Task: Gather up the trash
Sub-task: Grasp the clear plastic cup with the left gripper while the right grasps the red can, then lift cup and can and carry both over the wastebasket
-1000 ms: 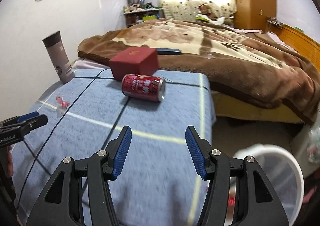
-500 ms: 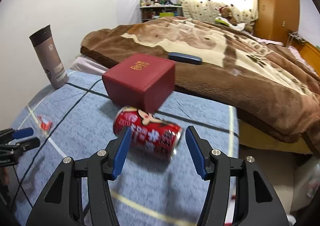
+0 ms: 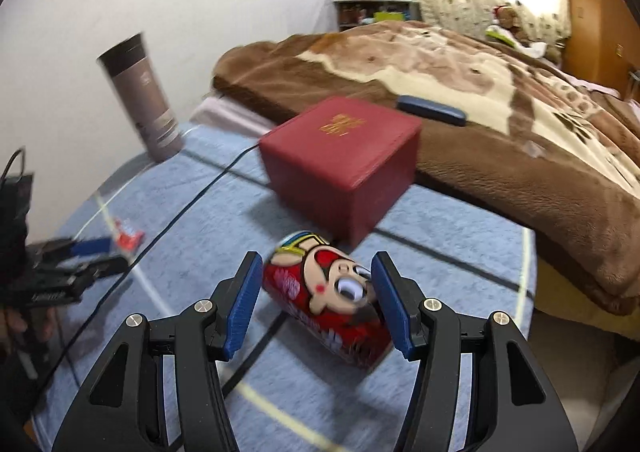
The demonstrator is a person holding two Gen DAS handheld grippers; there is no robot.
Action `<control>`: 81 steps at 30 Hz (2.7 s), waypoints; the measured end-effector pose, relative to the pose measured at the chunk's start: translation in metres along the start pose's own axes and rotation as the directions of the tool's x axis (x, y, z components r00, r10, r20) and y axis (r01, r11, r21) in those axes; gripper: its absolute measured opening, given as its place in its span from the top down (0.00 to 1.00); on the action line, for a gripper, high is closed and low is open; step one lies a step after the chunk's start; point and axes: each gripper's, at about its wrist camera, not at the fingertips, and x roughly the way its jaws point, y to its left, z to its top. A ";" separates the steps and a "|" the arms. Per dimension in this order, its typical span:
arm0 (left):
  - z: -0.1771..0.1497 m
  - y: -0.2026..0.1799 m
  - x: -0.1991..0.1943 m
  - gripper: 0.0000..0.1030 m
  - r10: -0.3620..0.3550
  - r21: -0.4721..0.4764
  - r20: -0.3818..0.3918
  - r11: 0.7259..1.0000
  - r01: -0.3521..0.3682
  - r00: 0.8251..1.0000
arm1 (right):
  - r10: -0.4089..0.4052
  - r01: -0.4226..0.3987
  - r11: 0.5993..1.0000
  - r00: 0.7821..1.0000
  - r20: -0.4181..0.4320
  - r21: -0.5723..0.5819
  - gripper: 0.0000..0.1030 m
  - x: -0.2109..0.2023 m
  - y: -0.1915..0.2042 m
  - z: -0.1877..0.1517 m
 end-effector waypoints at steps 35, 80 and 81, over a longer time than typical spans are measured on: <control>0.007 0.010 0.011 0.41 0.036 -0.071 0.040 0.997 -0.034 0.999 | -0.144 0.133 0.988 0.976 -0.161 -0.075 0.44 0.013 0.037 -0.037; -0.034 -0.083 -0.067 0.70 -0.101 0.145 0.106 0.986 0.085 0.989 | -0.137 0.138 0.984 0.990 -0.023 0.114 0.48 -0.061 0.025 -0.063; -0.037 -0.089 -0.069 0.70 -0.109 0.158 0.104 0.983 0.091 0.989 | -0.139 0.140 0.983 0.990 -0.015 0.123 0.48 -0.067 0.023 -0.065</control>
